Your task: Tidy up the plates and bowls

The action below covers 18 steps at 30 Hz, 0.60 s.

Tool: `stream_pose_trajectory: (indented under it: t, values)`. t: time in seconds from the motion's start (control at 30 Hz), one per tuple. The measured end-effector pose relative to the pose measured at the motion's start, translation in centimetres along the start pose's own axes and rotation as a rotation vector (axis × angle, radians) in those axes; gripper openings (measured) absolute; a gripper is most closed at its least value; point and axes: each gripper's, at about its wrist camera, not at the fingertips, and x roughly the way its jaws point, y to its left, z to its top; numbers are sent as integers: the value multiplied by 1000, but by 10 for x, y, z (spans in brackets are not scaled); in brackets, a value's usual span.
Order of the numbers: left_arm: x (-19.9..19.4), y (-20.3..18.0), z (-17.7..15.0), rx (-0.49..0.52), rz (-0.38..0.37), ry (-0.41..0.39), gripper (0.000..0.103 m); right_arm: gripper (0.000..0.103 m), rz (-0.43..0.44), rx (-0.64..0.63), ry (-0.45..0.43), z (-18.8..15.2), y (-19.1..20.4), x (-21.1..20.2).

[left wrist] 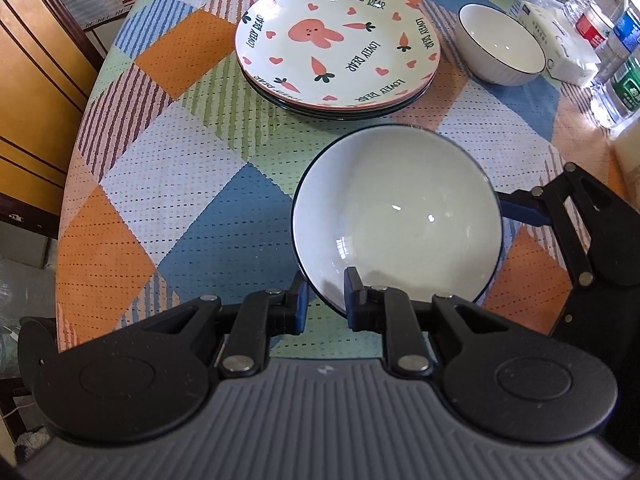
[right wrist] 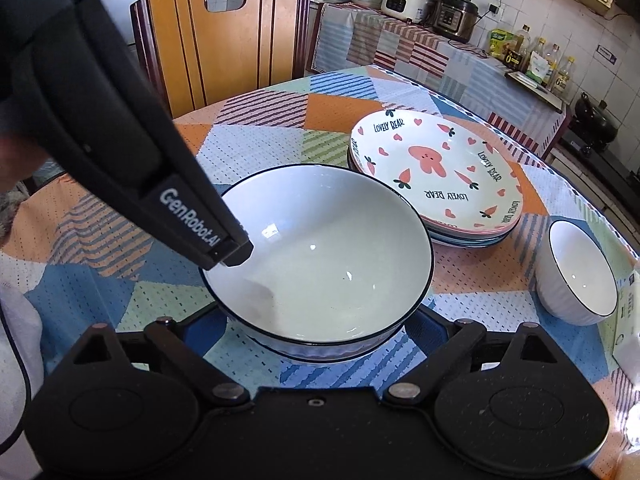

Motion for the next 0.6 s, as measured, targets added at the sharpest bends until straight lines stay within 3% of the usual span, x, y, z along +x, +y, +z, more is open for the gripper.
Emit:
stream_pose_trajectory:
  t: [0.2,0.37,0.6]
  values:
    - [-4,-1,2,-9,4,-6,19,98,-20,-11,-3,0,2,-5]
    - [-22,-3,1,1,2,-29,20,99,-1,12,-37,2,-6,-27]
    - [-54,-8,4,31,-13,-75,25,99,-40,38,-86,2,-27,-61]
